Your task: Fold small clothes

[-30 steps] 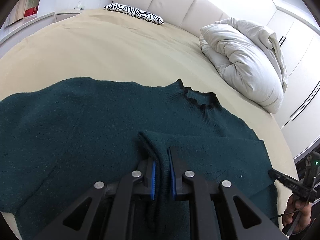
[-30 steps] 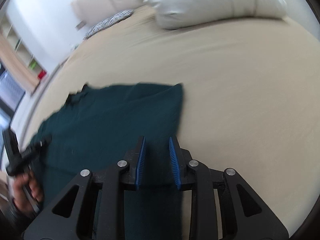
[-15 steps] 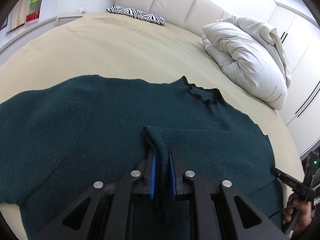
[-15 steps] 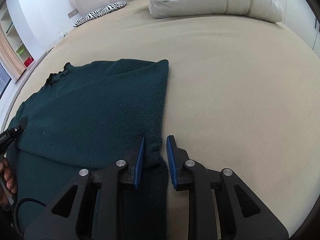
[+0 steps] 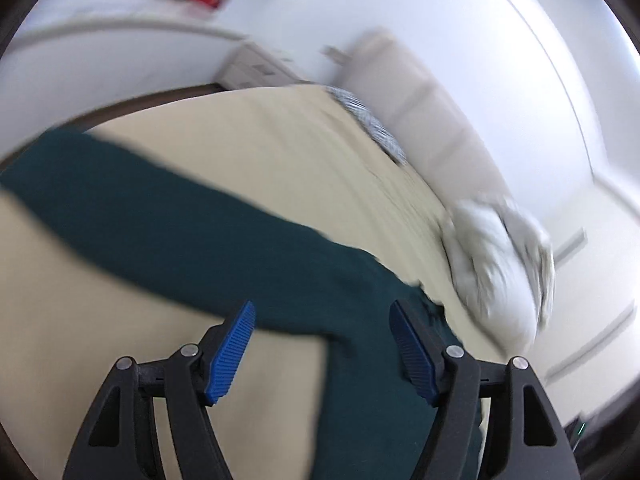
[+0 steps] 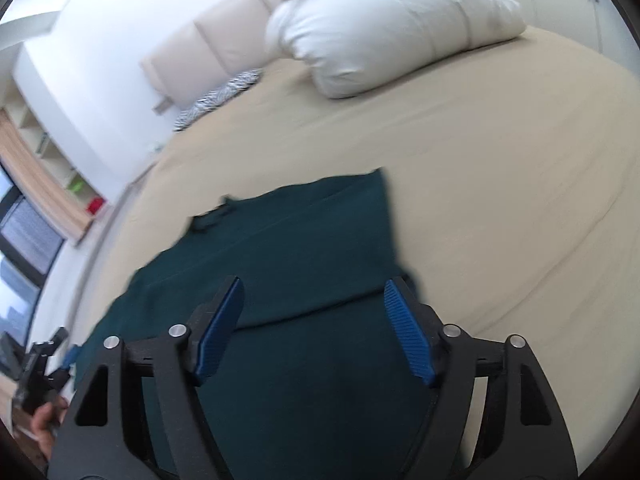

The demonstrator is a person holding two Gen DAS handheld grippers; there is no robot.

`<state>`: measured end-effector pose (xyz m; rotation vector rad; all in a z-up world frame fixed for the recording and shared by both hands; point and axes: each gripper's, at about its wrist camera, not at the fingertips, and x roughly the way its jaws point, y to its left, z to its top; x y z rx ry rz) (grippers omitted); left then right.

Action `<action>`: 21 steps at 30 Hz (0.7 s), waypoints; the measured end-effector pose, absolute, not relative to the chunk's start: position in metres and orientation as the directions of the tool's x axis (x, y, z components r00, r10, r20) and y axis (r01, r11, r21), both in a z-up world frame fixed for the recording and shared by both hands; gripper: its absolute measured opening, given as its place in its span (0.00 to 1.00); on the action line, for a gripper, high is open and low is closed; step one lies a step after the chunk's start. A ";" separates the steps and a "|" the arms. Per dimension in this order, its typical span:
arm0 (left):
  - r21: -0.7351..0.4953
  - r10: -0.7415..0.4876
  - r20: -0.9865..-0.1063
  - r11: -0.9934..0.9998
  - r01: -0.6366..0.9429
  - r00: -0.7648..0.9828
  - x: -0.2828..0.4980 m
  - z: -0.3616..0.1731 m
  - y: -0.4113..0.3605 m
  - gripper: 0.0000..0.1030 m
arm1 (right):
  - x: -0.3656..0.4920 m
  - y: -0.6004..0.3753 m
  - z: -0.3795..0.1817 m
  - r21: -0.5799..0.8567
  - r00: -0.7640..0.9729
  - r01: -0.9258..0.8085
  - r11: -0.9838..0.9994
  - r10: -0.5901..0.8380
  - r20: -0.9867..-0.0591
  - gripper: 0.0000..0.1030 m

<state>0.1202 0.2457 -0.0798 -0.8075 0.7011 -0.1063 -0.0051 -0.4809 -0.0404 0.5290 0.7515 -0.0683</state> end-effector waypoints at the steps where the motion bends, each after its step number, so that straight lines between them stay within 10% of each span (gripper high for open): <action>1: -0.718 -0.326 -0.537 0.660 -0.219 0.778 0.112 -0.088 0.268 0.71 | -0.008 -0.469 -0.040 0.447 0.732 0.220 0.867 0.156 -0.663 0.70; 17: -0.898 -0.201 -0.432 0.189 -0.398 0.879 0.092 -0.158 0.409 0.69 | -0.019 -0.345 -0.059 0.509 0.620 0.079 0.857 0.357 -0.698 0.70; 21: -0.906 -0.187 -0.422 0.051 -0.420 0.887 0.101 -0.177 0.419 0.33 | -0.026 -0.343 -0.060 0.510 0.620 0.092 0.855 0.352 -0.702 0.70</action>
